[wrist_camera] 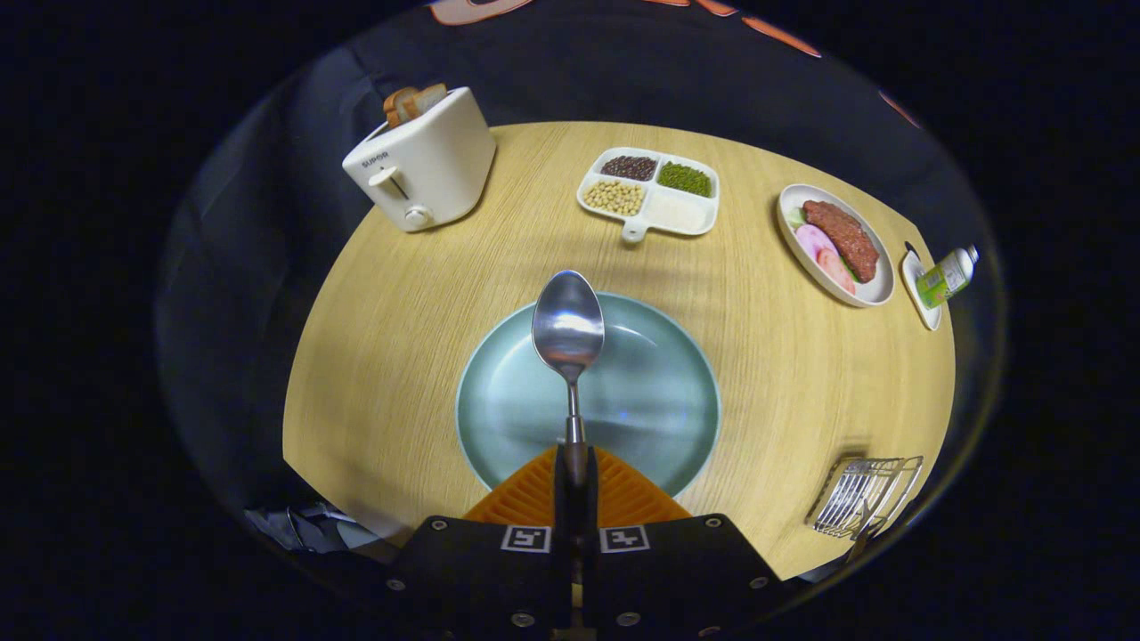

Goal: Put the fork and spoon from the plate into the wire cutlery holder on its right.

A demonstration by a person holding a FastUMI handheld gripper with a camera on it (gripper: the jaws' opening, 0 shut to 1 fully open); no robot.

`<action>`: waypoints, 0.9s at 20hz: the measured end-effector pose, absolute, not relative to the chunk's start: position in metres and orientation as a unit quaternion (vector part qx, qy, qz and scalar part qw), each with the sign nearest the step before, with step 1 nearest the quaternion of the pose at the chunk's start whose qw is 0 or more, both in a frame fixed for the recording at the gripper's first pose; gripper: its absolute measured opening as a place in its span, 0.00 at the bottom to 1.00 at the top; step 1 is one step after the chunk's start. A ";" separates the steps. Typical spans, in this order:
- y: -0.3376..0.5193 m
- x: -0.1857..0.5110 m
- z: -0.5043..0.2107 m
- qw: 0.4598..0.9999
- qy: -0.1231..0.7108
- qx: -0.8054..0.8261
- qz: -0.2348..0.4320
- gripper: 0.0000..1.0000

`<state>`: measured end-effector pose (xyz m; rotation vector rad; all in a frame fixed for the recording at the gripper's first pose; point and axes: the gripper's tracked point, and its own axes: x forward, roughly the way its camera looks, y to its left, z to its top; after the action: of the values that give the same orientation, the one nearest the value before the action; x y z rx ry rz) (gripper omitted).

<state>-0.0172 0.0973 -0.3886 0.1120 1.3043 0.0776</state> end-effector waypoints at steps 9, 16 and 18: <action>-0.001 -0.035 -0.303 0.851 0.517 0.076 -0.041 0.06; -0.083 -0.088 -0.288 0.846 0.510 0.097 -0.116 0.05; -0.108 -0.105 -0.290 0.839 0.516 0.104 -0.139 0.06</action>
<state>-0.1052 -0.1076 -0.2899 0.2196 1.0904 -0.2937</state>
